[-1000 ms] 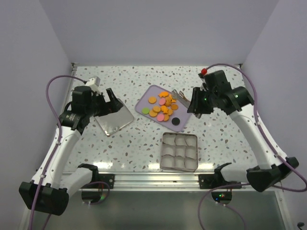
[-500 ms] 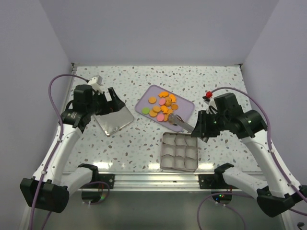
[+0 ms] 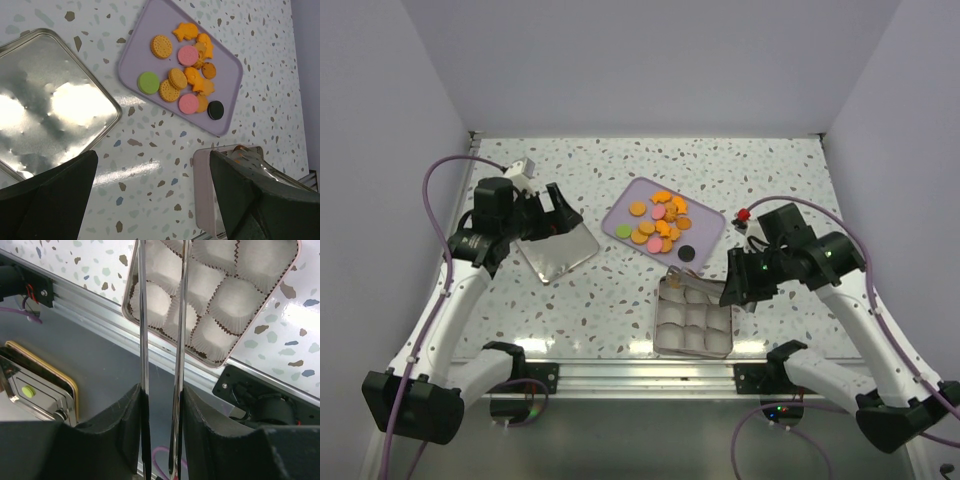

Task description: Pack the cookies

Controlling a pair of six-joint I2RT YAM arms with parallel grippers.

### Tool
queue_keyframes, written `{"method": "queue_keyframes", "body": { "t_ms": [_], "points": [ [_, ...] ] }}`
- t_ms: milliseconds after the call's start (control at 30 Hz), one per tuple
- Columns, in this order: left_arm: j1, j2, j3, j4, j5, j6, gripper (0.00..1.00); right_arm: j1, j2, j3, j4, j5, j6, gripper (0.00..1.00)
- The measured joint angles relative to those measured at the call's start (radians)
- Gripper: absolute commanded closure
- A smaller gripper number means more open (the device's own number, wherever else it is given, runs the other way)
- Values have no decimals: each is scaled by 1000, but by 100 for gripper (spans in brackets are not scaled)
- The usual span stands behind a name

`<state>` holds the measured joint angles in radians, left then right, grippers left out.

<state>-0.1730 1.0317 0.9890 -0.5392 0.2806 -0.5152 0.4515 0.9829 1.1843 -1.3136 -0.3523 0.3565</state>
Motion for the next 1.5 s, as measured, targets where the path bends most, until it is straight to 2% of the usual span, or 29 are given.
{"method": "queue_keyframes", "body": {
  "t_ms": [100,233,300,467,667,833,967,1100,1200,1267,1400,1500],
  "points": [
    [0,0,-1,0,0,0,0,0,9,-10,-1,-2,-11,59],
    [0,0,-5,0,0,-1,0,0,25,-13,-2,-2,-29,45],
    [0,0,-5,0,0,-2,0,0,31,-12,-2,-2,-37,43],
    [0,-1,-5,0,0,-2,0,0,45,6,-4,6,-47,43],
    [0,-3,-5,0,0,-2,0,0,72,117,-3,21,-47,46],
    [0,-4,-5,0,0,-1,0,0,109,193,7,20,-45,43],
    [0,-3,-5,2,5,0,0,0,119,177,14,21,-47,38],
    [-9,1,-7,17,29,0,0,31,102,64,35,31,-39,34],
    [-83,28,-10,49,51,3,0,109,94,-37,56,58,-10,26],
    [-183,69,-10,61,55,7,0,170,94,-75,72,82,18,21],
    [-375,138,-21,55,57,21,0,272,100,-86,105,136,71,18],
    [-438,130,-32,19,48,30,0,291,117,-86,135,162,98,18]
  ]
}}
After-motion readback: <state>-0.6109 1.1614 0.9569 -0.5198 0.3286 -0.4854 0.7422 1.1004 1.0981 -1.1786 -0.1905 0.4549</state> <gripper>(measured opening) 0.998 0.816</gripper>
